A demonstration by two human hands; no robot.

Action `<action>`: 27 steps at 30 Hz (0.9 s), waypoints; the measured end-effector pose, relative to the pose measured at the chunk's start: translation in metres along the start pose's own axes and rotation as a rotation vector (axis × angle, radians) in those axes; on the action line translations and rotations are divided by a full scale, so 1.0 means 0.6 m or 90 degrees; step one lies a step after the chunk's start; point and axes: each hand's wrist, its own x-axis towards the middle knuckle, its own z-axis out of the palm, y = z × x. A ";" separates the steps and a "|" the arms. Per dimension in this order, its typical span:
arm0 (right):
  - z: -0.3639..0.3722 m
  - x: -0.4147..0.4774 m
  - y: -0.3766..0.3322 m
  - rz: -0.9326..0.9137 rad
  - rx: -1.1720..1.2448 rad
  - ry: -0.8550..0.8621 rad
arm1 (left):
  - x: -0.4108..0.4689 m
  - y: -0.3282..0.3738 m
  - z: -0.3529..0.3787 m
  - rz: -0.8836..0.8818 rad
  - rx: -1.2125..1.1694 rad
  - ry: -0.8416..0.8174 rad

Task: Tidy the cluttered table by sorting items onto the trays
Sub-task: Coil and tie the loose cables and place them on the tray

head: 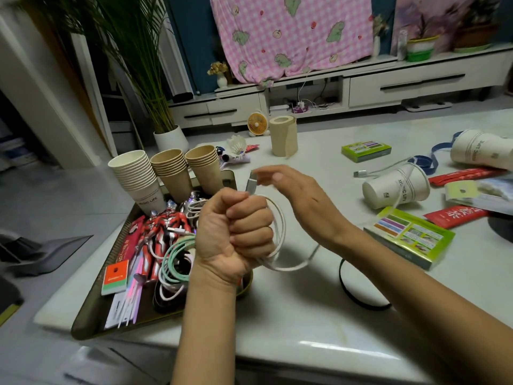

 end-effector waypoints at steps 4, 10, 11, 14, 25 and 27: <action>0.008 -0.005 0.002 0.193 0.129 -0.175 | 0.017 -0.018 -0.019 0.009 -0.011 0.029; -0.007 -0.012 0.018 0.252 0.149 -0.174 | 0.040 -0.024 -0.043 0.004 -0.082 0.057; -0.005 -0.014 0.023 0.251 0.110 -0.122 | 0.042 -0.022 -0.045 0.017 -0.037 0.116; 0.008 -0.020 0.038 0.243 0.074 0.017 | 0.048 -0.021 -0.050 0.045 0.101 0.252; 0.027 -0.040 0.049 0.039 -0.276 0.118 | 0.073 -0.053 -0.039 0.172 0.240 0.453; 0.025 -0.038 0.050 0.034 -0.266 0.131 | 0.071 -0.048 -0.038 0.149 0.196 0.425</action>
